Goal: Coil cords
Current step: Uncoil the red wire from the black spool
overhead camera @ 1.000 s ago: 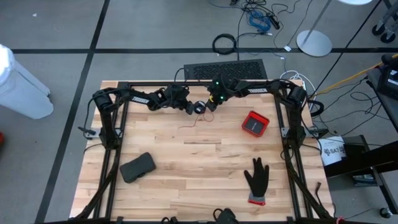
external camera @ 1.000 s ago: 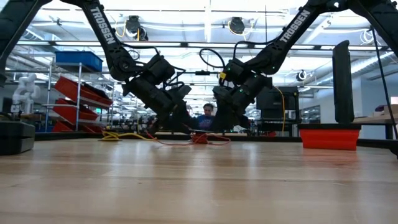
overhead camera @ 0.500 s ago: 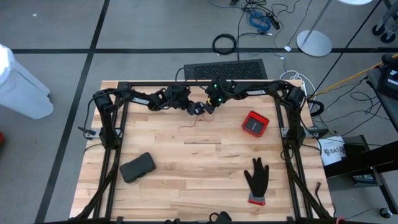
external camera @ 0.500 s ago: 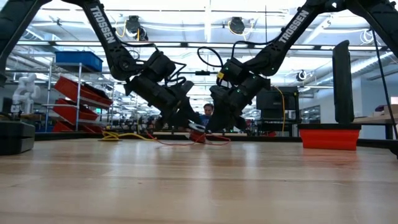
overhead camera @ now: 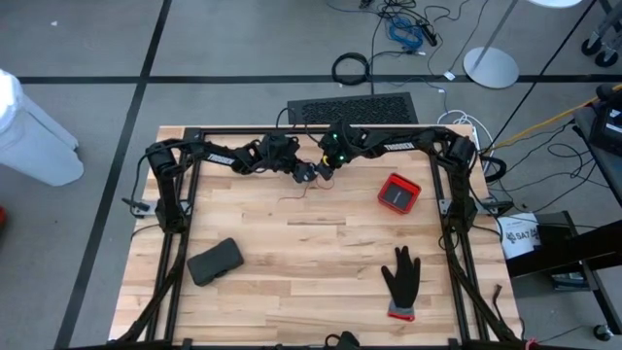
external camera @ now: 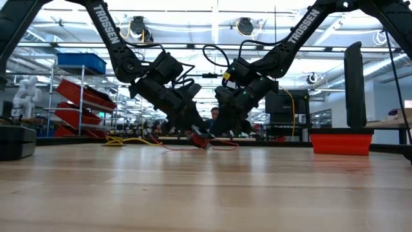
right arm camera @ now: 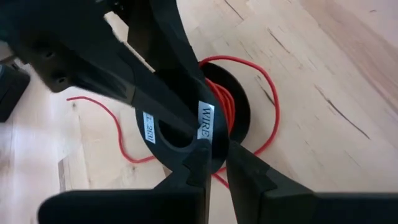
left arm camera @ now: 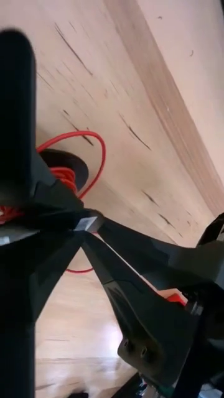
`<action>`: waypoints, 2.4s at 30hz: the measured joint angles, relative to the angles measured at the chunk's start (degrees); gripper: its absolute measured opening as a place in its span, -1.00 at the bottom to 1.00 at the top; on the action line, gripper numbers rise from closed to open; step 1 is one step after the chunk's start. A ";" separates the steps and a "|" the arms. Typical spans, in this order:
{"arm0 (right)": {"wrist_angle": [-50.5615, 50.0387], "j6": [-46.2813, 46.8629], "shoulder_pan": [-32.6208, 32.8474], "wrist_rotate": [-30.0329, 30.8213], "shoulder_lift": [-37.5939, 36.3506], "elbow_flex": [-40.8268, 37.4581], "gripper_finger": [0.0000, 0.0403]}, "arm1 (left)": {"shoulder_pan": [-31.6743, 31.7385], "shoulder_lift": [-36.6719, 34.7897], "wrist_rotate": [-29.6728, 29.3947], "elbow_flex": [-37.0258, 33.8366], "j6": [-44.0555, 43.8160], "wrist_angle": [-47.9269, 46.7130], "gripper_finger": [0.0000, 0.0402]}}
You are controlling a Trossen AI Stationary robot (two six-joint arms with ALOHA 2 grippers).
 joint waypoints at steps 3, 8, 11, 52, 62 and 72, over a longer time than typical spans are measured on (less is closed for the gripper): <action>-0.07 -0.45 0.00 -0.02 0.02 0.00 -0.84 | -0.07 -0.08 0.09 0.09 1.11 0.02 -0.86; -0.19 -1.31 0.00 -0.13 0.02 0.00 -0.84 | -0.28 -0.18 0.13 0.11 3.72 0.16 -0.96; -0.32 -3.04 0.00 -0.36 0.02 0.00 -0.84 | -0.29 -0.18 0.15 0.11 4.26 0.33 -0.97; -13.74 -25.36 12.73 9.64 -15.02 0.00 -0.84 | -20.20 -19.52 -25.00 0.02 64.63 -30.90 -0.99; -12.79 -27.01 15.81 12.30 -14.58 0.00 -0.84 | -24.11 -19.52 -31.42 0.02 65.55 -31.20 -0.99; -12.57 -27.59 17.64 17.33 -14.47 0.00 -0.84 | -24.81 -19.50 -31.46 0.02 65.83 -31.21 -0.99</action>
